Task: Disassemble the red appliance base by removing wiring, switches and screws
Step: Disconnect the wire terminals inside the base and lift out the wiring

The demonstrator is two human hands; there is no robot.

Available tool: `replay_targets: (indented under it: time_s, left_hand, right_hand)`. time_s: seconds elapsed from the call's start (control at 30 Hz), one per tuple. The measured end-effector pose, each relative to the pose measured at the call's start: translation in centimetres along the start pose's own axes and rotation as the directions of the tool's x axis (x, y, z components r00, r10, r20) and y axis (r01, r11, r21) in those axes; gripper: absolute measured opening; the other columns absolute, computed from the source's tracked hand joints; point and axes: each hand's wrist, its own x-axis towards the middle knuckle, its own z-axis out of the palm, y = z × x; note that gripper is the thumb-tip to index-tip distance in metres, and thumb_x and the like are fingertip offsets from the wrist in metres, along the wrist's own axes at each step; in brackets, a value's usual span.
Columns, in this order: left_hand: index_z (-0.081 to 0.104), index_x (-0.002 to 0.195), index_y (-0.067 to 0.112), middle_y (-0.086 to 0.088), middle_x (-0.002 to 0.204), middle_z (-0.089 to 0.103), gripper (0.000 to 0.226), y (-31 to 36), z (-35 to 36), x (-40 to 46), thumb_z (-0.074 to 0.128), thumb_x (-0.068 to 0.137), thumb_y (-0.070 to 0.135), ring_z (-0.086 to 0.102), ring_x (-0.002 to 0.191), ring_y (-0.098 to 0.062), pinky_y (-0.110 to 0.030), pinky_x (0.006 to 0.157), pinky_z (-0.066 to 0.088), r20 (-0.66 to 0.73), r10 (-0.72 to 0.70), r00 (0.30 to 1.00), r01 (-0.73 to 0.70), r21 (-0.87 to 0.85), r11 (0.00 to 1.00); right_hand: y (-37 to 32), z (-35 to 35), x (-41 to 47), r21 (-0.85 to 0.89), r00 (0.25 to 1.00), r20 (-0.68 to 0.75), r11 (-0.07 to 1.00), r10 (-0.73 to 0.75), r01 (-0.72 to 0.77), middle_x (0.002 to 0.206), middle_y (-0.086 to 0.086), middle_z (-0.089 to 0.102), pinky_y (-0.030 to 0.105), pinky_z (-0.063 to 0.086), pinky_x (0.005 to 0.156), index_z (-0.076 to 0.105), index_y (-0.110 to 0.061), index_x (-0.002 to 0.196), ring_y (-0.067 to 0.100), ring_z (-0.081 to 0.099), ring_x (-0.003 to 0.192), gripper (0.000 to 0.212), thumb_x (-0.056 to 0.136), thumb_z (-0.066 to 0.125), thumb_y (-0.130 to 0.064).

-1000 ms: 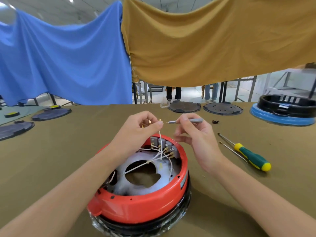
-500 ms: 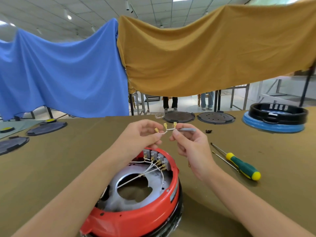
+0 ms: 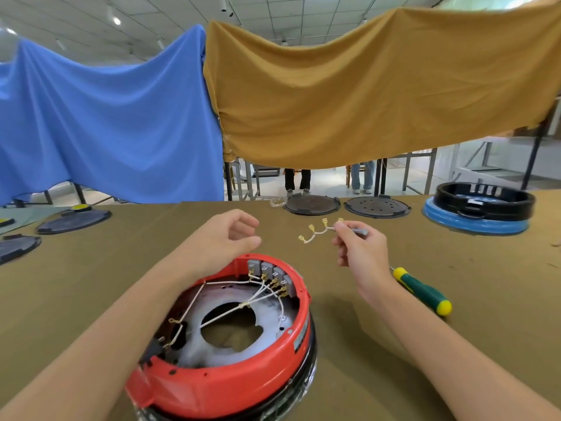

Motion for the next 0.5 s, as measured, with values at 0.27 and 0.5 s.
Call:
replay_targets:
  time_s: [0.27, 0.5]
  left_hand:
    - [0.057, 0.132, 0.031, 0.003, 0.135, 0.057, 0.041, -4.6, -1.3, -0.2, 0.039, 0.103, 0.008, 0.051, 0.123, -0.017, -0.034, 0.109, 0.036, 0.255, -0.153, 0.955, 0.044, 0.385, 0.922]
    - [0.061, 0.13, 0.03, 0.017, 0.123, 0.058, 0.037, -4.2, -2.1, 0.6, 0.044, 0.102, 0.011, 0.052, 0.121, -0.013, -0.024, 0.102, 0.035, 0.293, -0.163, 0.942, 0.019, 0.438, 0.899]
  right_hand:
    - [0.9, -2.5, 2.7, -0.669, 0.987, -0.086, 0.742, -0.139, 0.046, 0.115, 0.005, 0.065, 0.029, 0.042, 0.086, 0.057, -0.01, 0.131, 0.017, 0.054, 0.099, 0.035, 0.099, 0.057, -0.025]
    - [0.4, -2.7, 3.2, -0.438, 0.939, -0.285, 0.897, -0.194, 0.052, 0.099, -0.005, 0.062, 0.028, 0.049, 0.07, 0.06, -0.019, 0.124, 0.011, 0.06, 0.086, 0.026, 0.101, 0.05, -0.024]
